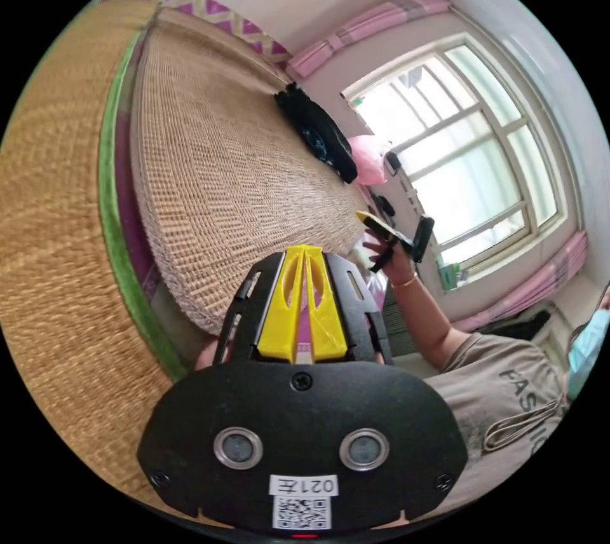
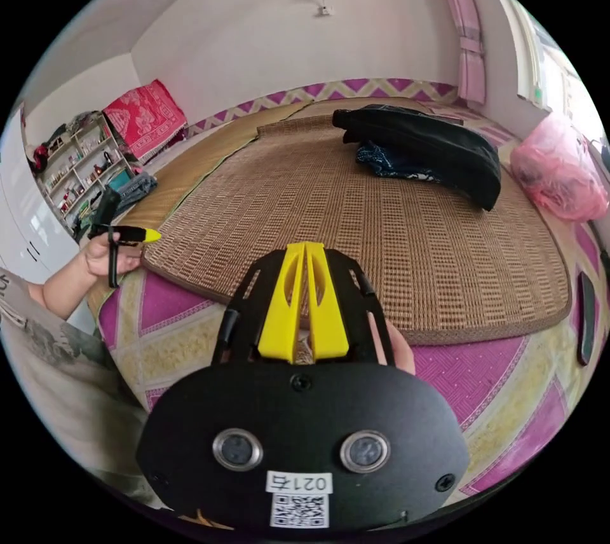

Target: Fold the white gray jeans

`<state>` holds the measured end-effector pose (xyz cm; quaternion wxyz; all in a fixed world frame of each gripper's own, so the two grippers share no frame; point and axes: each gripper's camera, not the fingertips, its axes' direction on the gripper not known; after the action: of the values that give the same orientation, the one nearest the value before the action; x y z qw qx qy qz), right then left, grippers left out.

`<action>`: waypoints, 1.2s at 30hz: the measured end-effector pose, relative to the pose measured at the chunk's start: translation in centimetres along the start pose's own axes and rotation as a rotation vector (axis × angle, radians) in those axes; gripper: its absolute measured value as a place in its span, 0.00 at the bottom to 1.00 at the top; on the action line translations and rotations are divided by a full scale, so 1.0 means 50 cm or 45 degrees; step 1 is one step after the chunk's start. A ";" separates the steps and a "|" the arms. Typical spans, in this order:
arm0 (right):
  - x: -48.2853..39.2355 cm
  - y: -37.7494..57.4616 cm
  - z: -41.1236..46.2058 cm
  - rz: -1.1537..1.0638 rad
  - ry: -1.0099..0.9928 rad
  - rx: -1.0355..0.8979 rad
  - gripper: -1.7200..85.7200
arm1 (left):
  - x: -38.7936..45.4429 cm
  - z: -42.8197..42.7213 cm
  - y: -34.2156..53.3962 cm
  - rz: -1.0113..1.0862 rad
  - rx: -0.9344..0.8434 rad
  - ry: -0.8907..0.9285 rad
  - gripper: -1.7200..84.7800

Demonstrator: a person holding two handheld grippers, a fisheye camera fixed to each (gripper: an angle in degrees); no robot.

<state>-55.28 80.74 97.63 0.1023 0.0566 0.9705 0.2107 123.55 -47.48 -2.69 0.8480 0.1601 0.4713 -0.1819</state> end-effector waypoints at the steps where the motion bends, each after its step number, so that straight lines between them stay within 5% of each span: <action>1: 0.011 -0.003 -0.001 0.023 -0.013 -0.003 0.01 | -0.030 0.037 -0.010 -0.073 -0.067 0.045 0.01; 9: 0.073 -0.002 -0.021 0.231 -0.343 0.080 0.01 | -0.021 0.081 0.001 0.016 -0.139 0.011 0.01; 17: 0.049 -0.009 -0.054 0.171 -0.213 0.033 0.01 | -0.040 0.075 0.120 -0.055 -0.137 0.089 0.01; 24: 0.143 -0.028 -0.052 0.488 -0.306 -0.057 0.01 | -0.026 0.102 0.152 0.014 -0.201 0.065 0.01; 36: 0.113 -0.064 -0.134 0.510 -0.164 -0.071 0.01 | -0.028 0.085 0.294 -0.025 -0.214 0.156 0.01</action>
<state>-62.48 76.03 101.26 0.1216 0.2588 0.9251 0.2498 132.79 -36.15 2.10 0.8262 0.0945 0.5375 -0.1396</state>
